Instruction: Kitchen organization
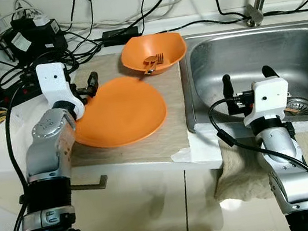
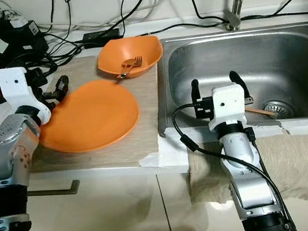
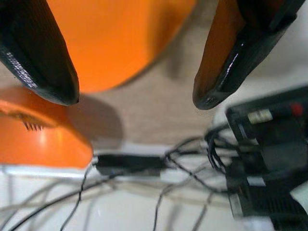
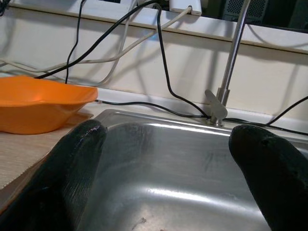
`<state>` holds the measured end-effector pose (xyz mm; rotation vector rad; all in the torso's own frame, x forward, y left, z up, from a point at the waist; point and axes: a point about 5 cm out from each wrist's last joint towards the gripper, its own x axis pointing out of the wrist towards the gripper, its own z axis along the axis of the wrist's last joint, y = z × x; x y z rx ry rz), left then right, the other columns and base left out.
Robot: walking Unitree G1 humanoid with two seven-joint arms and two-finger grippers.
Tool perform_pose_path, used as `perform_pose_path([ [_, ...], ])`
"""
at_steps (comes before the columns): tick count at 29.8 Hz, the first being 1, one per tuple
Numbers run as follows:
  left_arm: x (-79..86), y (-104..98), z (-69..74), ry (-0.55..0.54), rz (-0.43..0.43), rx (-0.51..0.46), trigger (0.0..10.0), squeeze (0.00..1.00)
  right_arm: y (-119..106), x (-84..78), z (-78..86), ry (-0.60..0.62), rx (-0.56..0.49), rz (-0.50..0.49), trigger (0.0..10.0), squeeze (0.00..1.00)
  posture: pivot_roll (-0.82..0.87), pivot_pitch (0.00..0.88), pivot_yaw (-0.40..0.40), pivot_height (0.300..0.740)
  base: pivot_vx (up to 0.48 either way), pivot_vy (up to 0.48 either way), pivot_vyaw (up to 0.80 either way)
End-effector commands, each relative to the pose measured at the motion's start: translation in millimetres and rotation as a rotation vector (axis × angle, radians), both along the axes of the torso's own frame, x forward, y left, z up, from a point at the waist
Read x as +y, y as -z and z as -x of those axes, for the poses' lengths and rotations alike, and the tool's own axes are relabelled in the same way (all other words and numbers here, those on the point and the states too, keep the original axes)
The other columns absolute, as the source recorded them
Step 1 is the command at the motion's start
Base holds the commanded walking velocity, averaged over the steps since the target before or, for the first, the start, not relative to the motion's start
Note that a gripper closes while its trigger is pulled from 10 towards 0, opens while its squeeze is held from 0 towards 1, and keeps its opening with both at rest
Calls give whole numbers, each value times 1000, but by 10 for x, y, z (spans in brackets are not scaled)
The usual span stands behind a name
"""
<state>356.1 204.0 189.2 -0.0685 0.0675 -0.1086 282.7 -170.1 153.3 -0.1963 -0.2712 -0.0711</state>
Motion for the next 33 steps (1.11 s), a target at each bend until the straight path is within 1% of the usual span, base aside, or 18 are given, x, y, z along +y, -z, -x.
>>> perform_pose_path([
  [1, 93, -35, -19, 1, 21, 27, 10000, 0, -4, 15, -6, -9, 0, 5, 10000, 0, -4, 0, 59, 736, 0, 0, 0],
  [5, 154, -45, -26, 17, 43, 55, 10000, 0, 0, 15, -7, -13, 4, 6, 10000, 0, -2, 0, 56, 736, 0, 0, 0],
  [6, 172, -37, -26, 45, 55, 90, 10000, 0, 5, 15, -10, -16, 7, 7, 10000, 0, -1, 0, 55, 736, 0, 0, 0],
  [7, 172, -37, -26, 45, 55, 90, 10000, 0, 5, 15, -10, -16, 7, 7, 10000, 0, -1, 0, 55, 736, 0, 0, 0],
  [8, 188, -41, -27, 45, 67, 95, 10000, 0, 7, 17, -11, -18, 9, 8, 10000, 0, 2, 0, 53, 736, 0, 0, 0],
  [9, 218, -46, -28, 42, 102, 109, 10000, 0, 12, 19, -12, -21, 11, 9, 10000, 0, 3, 0, 52, 736, 0, 0, 0],
  [12, 253, -59, -31, 39, 140, 126, 10000, 0, 17, 21, -12, -25, 14, 10, 10000, 0, 4, 0, 50, 736, 0, 0, 0],
  [13, 266, -79, -29, 52, 165, 140, 10000, 0, 19, 24, -11, -27, 15, 10, 10000, 0, 5, 0, 50, 736, 0, 0, 0],
  [16, 291, -98, -29, 73, 196, 171, 10000, 0, 21, 27, -10, -29, 17, 10, 10000, 0, 5, 0, 49, 736, 0, 0, 0],
  [17, 335, -122, -39, 73, 203, 182, 10000, 0, 26, 28, -12, -31, 19, 10, 10000, 0, 6, 0, 49, 736, 0, 0, 0],
  [18, 335, -122, -39, 73, 203, 182, 10000, 0, 26, 28, -12, -31, 19, 10, 10000, 0, 6, 0, 49, 736, 0, 0, 0],
  [23, 436, -178, -60, 83, 209, 199, 10000, 0, 29, 29, -12, -34, 22, 12, 10000, 0, 4, 0, 48, 736, 0, 0, 0],
  [25, 460, -192, -61, 104, 202, 205, 10000, 0, 29, 29, -12, -35, 22, 13, 10000, 0, 3, 0, 47, 736, 0, 0, 0],
  [27, 541, -223, -64, 127, 193, 208, 10000, 0, 31, 28, -9, -36, 23, 13, 10000, 0, 2, 0, 48, 736, 0, 0, 0],
  [29, 555, -233, -64, 135, 196, 208, 10000, 0, 30, 28, -9, -36, 23, 13, 10000, 0, 2, 0, 48, 736, 0, 0, 0],
  [30, 571, -247, -66, 144, 187, 204, 10000, 0, 30, 27, -8, -36, 23, 12, 10000, 0, 2, 0, 47, 736, 0, 0, 0],
  [31, 578, -265, -65, 179, 171, 203, 10000, 0, 28, 29, -9, -36, 22, 12, 10000, 0, 3, 0, 49, 736, 0, 0, 0],
  [33, 582, -262, -66, 185, 164, 204, 10000, 0, 28, 30, -10, -37, 22, 11, 10000, 0, 4, 0, 49, 736, 0, 0, 0],
])
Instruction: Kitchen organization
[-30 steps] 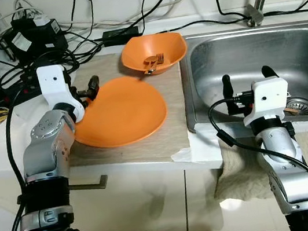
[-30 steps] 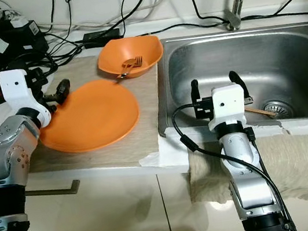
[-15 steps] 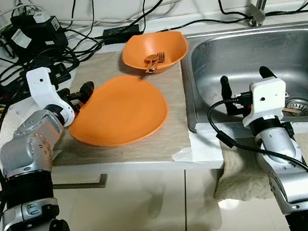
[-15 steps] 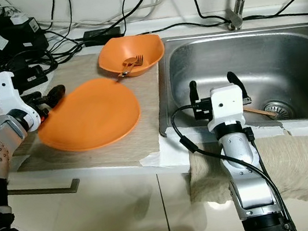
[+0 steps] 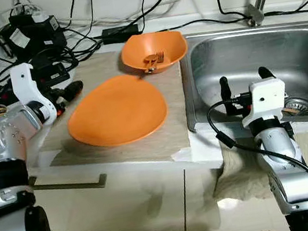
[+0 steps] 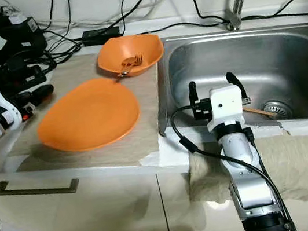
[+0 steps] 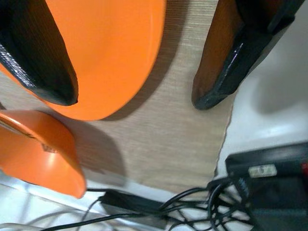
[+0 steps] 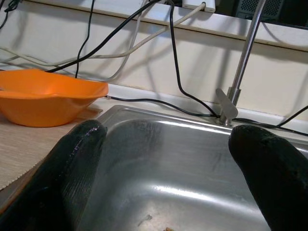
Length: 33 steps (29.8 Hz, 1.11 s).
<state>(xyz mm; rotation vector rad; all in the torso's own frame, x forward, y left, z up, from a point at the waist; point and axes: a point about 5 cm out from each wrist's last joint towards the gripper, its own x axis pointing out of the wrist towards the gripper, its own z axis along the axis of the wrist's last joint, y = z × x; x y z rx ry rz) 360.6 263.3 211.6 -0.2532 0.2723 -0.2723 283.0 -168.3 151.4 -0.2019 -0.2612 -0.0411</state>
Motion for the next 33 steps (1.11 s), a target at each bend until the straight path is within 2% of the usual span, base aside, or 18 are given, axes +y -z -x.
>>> perform_pose_path([
  [1, -30, -9, -19, 41, -19, -3, 10000, 0, 8, 14, -7, -10, 9, 1, 10000, 0, 4, 0, 51, 736, 0, 0, 0],
  [7, -142, 141, -11, 119, -25, 29, 10000, 0, 4, 20, -12, -12, 7, -2, 10000, 0, -1, 0, 51, 736, 0, 0, 0],
  [19, -166, 311, 27, 176, 8, 70, 10000, 0, 8, 12, -4, -16, 12, 1, 10000, 0, -5, 0, 44, 736, 0, 0, 0],
  [33, -95, 402, 48, 181, -39, 87, 10000, 0, 11, 24, -13, -24, 14, 6, 10000, 0, -3, 0, 45, 736, 0, 0, 0],
])
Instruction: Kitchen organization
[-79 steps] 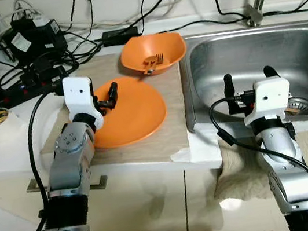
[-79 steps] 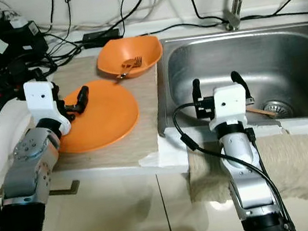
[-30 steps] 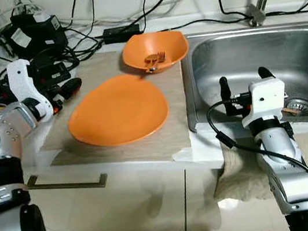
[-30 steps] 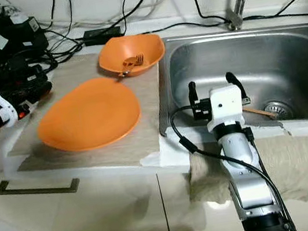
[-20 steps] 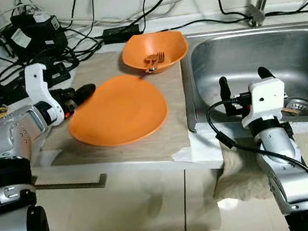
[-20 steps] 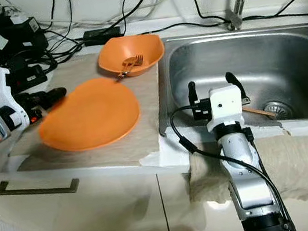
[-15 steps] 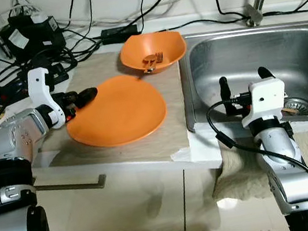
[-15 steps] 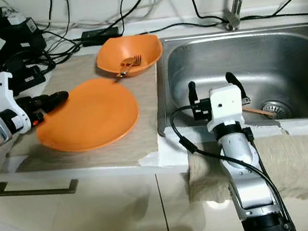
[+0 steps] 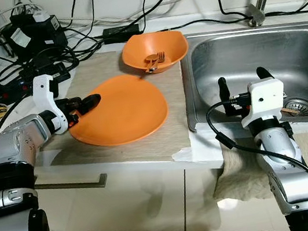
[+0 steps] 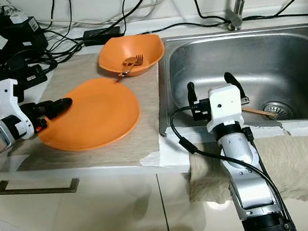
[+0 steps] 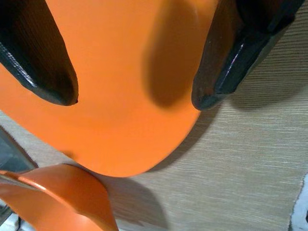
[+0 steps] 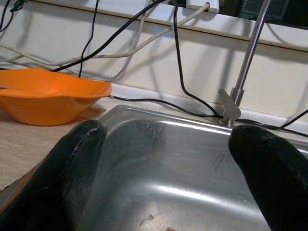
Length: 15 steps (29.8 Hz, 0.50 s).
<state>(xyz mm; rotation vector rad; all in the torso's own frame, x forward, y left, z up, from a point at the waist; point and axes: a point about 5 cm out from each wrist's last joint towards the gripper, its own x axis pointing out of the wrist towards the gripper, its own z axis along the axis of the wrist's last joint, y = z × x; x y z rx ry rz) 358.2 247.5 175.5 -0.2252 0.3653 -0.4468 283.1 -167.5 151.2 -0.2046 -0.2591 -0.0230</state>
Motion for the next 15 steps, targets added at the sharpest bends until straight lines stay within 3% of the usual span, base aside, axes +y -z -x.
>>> perform_pose_path([
  [1, 68, 48, 27, -3, -34, 18, 10000, 0, 9, 16, -12, -7, 10, 1, 10000, 0, -3, 0, 45, 736, 0, 0, 0],
  [10, 140, 94, 33, 7, -164, 17, 10000, 0, 19, 13, -2, -5, 14, 4, 10000, 0, -5, 0, 47, 736, 0, 0, 0],
  [15, 137, 158, 49, 20, -190, 35, 10000, 0, 23, 9, -2, -5, 15, 5, 10000, 0, -6, 0, 47, 736, 0, 0, 0],
])
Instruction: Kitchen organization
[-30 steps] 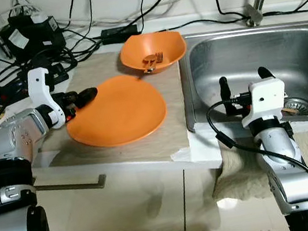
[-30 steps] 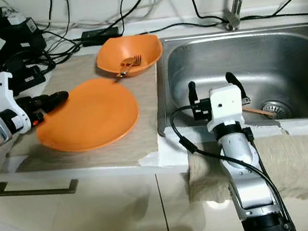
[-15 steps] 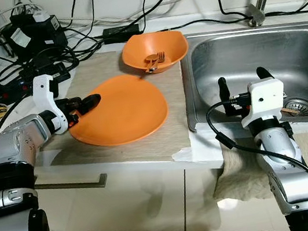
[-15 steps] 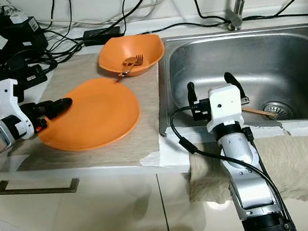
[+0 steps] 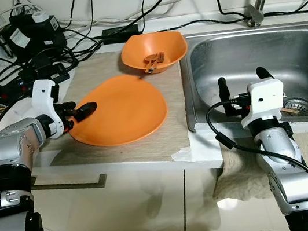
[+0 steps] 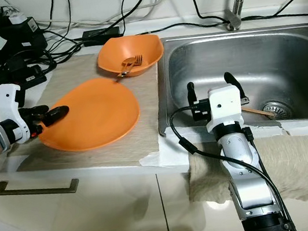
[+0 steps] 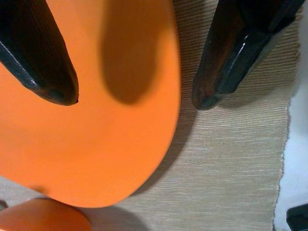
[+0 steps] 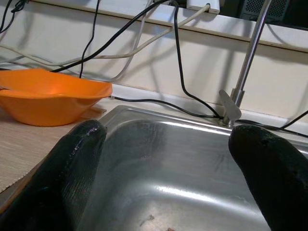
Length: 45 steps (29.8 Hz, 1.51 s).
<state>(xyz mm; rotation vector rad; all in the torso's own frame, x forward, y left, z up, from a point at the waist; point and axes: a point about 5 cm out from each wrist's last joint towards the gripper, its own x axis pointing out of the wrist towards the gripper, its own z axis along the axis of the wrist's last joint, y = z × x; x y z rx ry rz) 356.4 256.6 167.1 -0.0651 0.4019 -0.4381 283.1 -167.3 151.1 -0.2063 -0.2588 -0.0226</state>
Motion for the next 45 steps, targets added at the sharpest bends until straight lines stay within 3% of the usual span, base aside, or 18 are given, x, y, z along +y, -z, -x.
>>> perform_pose_path([
  [1, 41, 103, 41, 3, -40, 43, 10000, 0, 28, 4, -2, -4, 17, 5, 10000, 0, -5, 0, 46, 736, 0, 0, 0],
  [14, -42, 152, 66, 67, 31, 113, 10000, 0, 44, 10, -5, -13, 23, 11, 10000, 0, -7, 0, 46, 736, 0, 0, 0],
  [24, -88, 284, 101, 92, -6, 150, 10000, 0, 36, 19, -2, -12, 20, 5, 10000, 0, -12, 0, 51, 736, 0, 0, 0],
  [33, -105, 314, 113, 99, -5, 154, 10000, 0, -52, 140, -54, -125, 56, -109, 10000, 0, -12, 0, 45, 736, 0, 0, 0],
  [39, -107, 318, 112, 98, -5, 150, 10000, 0, -73, 307, -123, -250, 133, -299, 10000, 0, -8, 0, 44, 736, 0, 0, 0],
  [45, -120, 313, 109, 102, -2, 147, 10000, 0, -39, 424, -187, -322, 194, -377, 10000, 0, -3, 0, 44, 736, 0, 0, 0],
])
